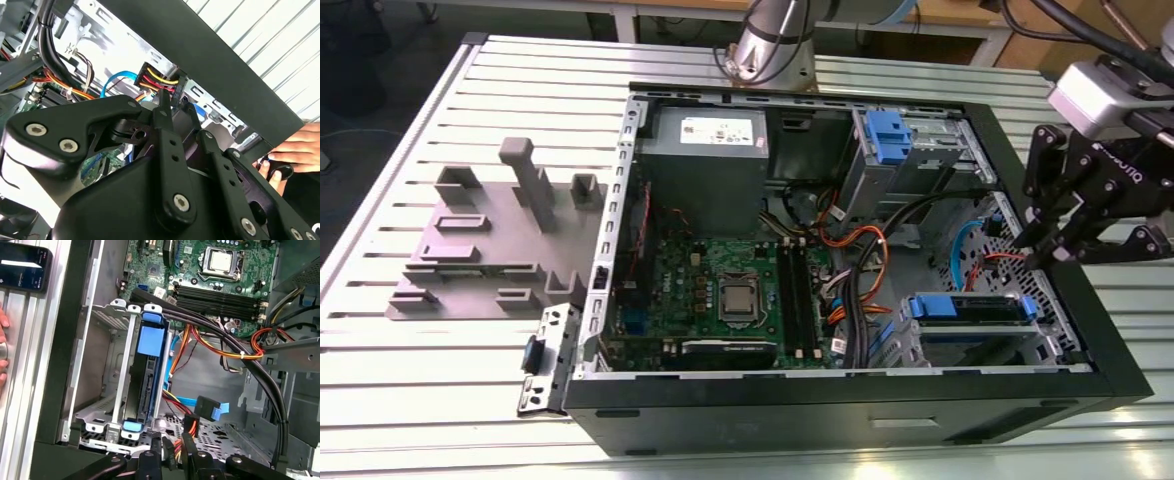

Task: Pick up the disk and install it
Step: 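Insert the first disk wire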

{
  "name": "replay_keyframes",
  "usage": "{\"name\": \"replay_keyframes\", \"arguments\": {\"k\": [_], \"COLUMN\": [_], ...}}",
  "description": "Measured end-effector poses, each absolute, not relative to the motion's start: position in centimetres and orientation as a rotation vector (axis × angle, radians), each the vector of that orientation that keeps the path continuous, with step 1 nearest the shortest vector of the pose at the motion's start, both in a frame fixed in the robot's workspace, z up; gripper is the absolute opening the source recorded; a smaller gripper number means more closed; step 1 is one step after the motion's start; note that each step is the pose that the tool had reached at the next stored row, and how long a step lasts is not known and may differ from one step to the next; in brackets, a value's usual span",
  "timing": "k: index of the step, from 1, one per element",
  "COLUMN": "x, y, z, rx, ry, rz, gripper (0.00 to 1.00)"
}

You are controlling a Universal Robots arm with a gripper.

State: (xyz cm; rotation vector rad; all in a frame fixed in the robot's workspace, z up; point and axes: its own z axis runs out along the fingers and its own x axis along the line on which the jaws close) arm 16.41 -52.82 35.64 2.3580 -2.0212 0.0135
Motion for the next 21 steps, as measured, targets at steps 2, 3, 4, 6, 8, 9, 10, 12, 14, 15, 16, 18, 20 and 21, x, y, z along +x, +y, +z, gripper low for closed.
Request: {"name": "replay_keyframes", "arguments": {"k": [2, 3, 4, 6, 8, 9, 10, 12, 14, 15, 16, 18, 20, 21], "x": [16.52, 16.58, 16.63, 16.75, 16.76, 16.77, 16.78, 16.78, 16.78, 16.78, 16.78, 16.78, 16.79, 16.79], "y": [-52.58, -52.45, -52.33, -52.21, -52.21, -52.22, -52.22, -52.22, -52.21, -52.20, -52.20, -52.21, -52.21, -52.21], "z": [35.51, 35.45, 35.37, 35.17, 35.11, 35.11, 35.11, 35.13, 35.11, 35.11, 35.10, 35.10, 35.09, 35.08], "rx": [2.358, 2.358, 2.358, 2.357, 2.355, 2.355, 2.354, 2.354, 2.353, 2.351, 2.348, 2.342, 2.337, 2.335], "ry": [-2.020, -2.019, -2.019, -2.018, -2.016, -2.016, -2.015, -2.015, -2.014, -2.012, -2.010, -2.005, -2.001, -1.999], "rz": [0.014, 0.015, 0.016, 0.017, 0.020, 0.021, 0.022, 0.023, 0.025, 0.029, 0.033, 0.042, 0.051, 0.055], "gripper": [0.30, 0.30, 0.30, 0.30, 0.30, 0.29, 0.29, 0.22, 0.18, 0.18, 0.18, 0.18, 0.18, 0.19]}}
